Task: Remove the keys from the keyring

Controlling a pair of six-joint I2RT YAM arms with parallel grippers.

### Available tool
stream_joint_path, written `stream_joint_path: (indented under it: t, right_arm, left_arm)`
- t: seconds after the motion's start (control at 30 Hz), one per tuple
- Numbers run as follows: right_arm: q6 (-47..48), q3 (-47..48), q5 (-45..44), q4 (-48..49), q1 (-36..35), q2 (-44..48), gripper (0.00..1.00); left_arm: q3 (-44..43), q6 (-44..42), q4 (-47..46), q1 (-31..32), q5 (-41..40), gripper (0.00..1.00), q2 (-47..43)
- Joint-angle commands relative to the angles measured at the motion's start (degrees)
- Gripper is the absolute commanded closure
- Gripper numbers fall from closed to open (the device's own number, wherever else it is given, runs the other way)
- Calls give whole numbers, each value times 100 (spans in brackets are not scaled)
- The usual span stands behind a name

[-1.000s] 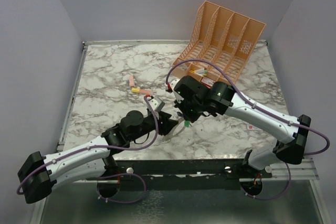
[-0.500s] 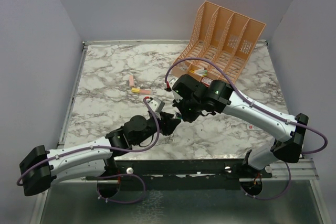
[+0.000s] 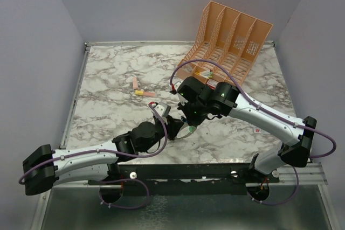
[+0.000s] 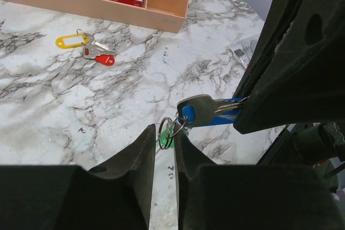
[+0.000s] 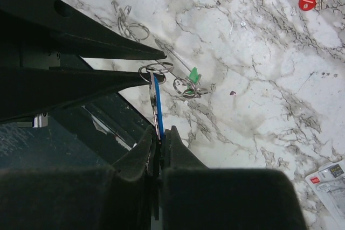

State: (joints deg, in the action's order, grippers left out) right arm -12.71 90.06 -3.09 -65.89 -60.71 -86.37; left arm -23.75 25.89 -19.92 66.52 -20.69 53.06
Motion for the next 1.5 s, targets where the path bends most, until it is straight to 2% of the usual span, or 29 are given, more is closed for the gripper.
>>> stream_joint_path:
  t: [0.0, 0.27, 0.57, 0.67, 0.8, 0.9, 0.97, 1.2, 1.47]
  right_arm:
    - [-109, 67, 15, -136, -24, 123, 100]
    - [1, -78, -282, -280, -24, 216, 100]
    - [190, -585, -397, -325, -11, 315, 100]
    - [190, -764, -432, -312, 1, 379, 100]
    - [190, -904, -299, -243, 16, 483, 99]
    - [224, -1017, -92, -172, 16, 500, 100]
    - [210, -1196, -19, -39, 15, 526, 100]
    - [23, -1791, 443, 691, 21, 670, 100]
    - [-62, -2106, 1474, 1688, 15, 613, 100]
  left_arm:
    - [121, -335, -108, 63, 27, 83, -71]
    - [388, -910, -219, 95, 852, 100, -442]
    - [726, -1067, -602, 218, 1151, 100, -600]
    - [840, -1077, -731, 246, 1166, 97, -646]
    - [1021, -1077, -882, 279, 1146, 94, -687]
    - [1171, -1045, -1116, 288, 1165, 97, -706]
    - [1289, -1021, -1327, 288, 1180, 100, -765]
    - [1866, -868, -2452, 291, 1158, 100, -1126]
    - [1810, -816, -2857, 291, 1319, 100, -883]
